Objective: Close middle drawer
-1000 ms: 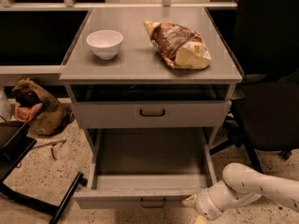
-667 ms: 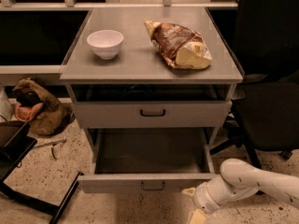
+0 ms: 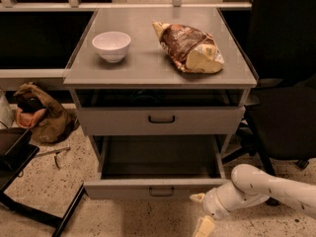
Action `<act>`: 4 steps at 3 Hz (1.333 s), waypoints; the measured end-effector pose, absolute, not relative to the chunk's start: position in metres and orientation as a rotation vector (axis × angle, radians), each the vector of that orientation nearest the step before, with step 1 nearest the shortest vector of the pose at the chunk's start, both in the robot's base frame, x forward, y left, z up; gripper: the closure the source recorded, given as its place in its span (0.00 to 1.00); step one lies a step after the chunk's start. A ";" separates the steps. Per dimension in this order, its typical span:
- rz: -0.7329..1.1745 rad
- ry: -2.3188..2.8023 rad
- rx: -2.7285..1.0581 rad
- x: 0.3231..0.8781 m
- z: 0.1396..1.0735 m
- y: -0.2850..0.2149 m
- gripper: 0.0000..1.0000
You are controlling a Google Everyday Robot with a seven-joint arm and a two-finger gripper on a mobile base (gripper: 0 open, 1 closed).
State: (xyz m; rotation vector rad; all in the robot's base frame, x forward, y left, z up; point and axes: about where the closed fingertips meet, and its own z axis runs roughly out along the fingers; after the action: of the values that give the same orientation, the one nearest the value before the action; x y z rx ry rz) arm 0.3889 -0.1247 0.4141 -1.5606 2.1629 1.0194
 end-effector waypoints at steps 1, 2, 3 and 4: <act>1.008 2.091 -1.600 0.428 0.412 -0.113 0.00; 0.936 2.066 -1.621 0.470 0.418 -0.112 0.00; 0.868 2.055 -1.602 0.498 0.428 -0.120 0.00; 0.868 2.055 -1.602 0.498 0.428 -0.120 0.00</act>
Offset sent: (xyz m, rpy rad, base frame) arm 0.1347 0.0104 0.0158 -0.0211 -0.1791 0.0381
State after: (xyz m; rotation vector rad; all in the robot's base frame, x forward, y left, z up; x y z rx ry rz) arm 0.4980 -0.1205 0.4279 -1.6019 2.0553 0.8681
